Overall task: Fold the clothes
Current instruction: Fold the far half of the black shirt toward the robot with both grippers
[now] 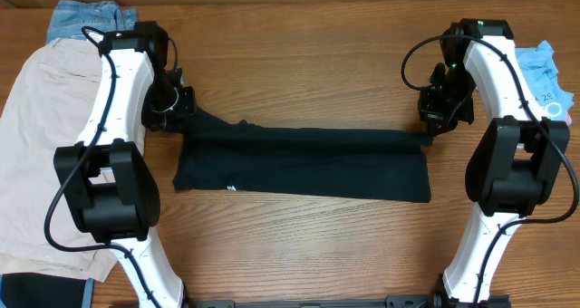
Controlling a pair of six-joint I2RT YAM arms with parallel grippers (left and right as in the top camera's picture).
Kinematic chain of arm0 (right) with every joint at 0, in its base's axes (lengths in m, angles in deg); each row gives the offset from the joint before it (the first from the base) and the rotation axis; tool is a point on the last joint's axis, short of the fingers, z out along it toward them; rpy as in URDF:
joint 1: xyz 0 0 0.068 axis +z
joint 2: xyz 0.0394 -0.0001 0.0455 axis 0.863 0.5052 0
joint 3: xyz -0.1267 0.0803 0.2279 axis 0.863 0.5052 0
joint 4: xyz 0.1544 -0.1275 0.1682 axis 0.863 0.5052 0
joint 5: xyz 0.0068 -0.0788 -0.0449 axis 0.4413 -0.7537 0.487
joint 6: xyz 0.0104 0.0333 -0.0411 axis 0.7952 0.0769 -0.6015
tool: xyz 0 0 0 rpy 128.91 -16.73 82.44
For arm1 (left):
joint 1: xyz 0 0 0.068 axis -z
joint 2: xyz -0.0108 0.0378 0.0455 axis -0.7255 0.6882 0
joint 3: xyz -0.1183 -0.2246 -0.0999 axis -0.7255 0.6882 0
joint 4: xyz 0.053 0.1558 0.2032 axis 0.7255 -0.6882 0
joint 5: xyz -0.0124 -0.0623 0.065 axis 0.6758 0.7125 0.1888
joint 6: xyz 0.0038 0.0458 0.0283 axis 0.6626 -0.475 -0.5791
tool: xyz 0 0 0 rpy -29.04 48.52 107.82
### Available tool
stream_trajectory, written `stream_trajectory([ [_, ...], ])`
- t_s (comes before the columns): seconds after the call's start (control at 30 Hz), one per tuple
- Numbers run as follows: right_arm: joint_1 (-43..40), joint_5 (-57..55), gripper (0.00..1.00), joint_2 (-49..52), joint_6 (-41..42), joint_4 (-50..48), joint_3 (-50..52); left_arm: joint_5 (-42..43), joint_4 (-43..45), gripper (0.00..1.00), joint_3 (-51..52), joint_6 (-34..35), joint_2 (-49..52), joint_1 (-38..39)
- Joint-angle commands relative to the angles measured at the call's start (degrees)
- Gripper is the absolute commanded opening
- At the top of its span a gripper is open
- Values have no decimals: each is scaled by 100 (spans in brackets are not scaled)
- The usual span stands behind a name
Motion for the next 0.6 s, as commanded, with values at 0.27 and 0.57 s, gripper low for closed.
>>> stream_trajectory([
  [0.27, -33, -35, 10, -94, -17, 28, 396, -33, -173, 4, -79, 76, -81, -31],
  [0.57, -33, -37, 21, -94, -17, -20, 450, 92, -337, 4, -68, 7, -81, -20],
])
